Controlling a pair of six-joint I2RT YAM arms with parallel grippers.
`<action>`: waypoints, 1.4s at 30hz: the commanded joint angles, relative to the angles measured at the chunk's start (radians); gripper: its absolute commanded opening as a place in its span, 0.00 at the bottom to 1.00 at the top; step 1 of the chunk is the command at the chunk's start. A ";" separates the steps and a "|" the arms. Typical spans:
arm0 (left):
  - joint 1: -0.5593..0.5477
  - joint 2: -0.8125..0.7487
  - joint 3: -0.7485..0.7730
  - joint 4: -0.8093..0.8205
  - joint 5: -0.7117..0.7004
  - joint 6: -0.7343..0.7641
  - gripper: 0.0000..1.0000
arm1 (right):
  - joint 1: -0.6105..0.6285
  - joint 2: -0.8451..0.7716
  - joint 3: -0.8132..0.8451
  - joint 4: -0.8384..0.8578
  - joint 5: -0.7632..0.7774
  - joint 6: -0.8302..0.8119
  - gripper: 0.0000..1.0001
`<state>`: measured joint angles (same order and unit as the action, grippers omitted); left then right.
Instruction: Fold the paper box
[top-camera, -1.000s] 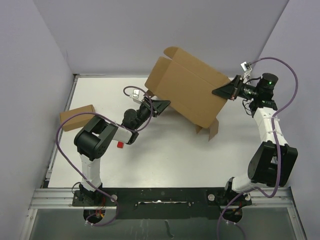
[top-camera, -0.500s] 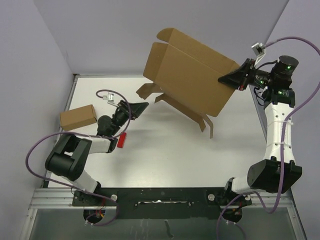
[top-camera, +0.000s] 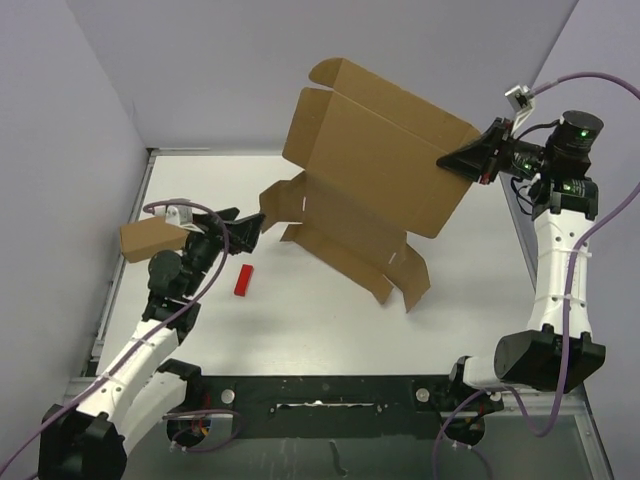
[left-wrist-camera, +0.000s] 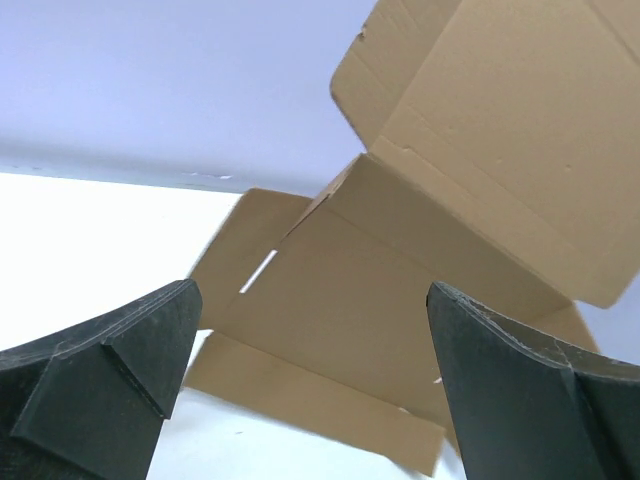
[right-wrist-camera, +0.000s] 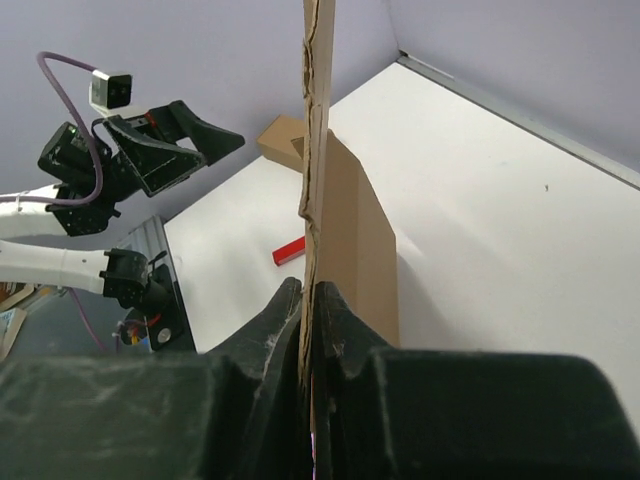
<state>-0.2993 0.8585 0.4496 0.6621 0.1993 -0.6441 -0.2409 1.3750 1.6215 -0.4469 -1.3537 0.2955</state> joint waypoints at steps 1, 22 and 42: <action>0.007 0.045 0.023 -0.163 -0.033 0.132 0.98 | -0.001 0.023 0.014 -0.041 0.014 -0.068 0.00; 0.058 0.578 0.254 -0.047 0.026 0.283 0.83 | 0.006 0.095 0.045 -0.160 0.004 -0.198 0.00; 0.082 0.742 0.301 0.037 0.160 0.221 0.61 | 0.046 0.125 -0.033 -0.296 0.065 -0.351 0.00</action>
<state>-0.2256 1.5833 0.7322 0.5911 0.3031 -0.4019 -0.2077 1.5024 1.6077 -0.7300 -1.2964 -0.0147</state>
